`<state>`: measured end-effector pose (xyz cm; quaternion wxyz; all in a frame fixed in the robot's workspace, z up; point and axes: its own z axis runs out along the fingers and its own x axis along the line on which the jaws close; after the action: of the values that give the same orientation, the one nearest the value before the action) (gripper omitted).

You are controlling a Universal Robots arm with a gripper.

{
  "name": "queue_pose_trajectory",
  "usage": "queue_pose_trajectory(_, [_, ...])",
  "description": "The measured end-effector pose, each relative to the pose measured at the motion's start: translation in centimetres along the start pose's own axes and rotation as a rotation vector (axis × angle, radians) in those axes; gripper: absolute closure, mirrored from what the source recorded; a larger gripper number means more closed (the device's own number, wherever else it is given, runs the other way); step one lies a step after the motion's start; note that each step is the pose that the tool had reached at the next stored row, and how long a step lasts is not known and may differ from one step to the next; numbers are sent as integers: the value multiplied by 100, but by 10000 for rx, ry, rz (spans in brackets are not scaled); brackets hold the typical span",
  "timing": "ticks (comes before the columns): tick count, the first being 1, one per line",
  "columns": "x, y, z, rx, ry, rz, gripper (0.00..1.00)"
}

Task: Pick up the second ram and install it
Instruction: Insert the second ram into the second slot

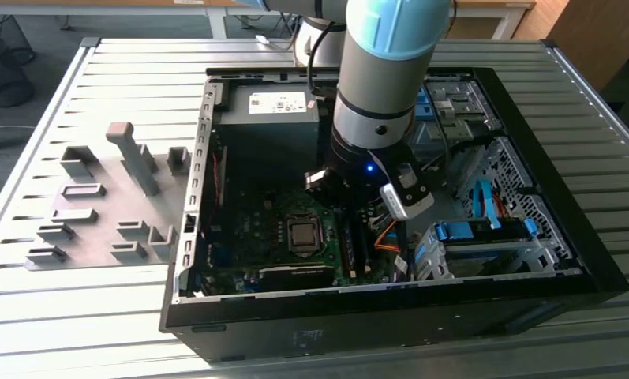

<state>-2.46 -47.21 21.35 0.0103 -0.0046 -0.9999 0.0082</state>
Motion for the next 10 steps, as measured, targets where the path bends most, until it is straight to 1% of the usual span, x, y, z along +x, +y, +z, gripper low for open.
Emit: queue_pose_trajectory(10, [-17, -10, 6, -8, 2, 58, 86])
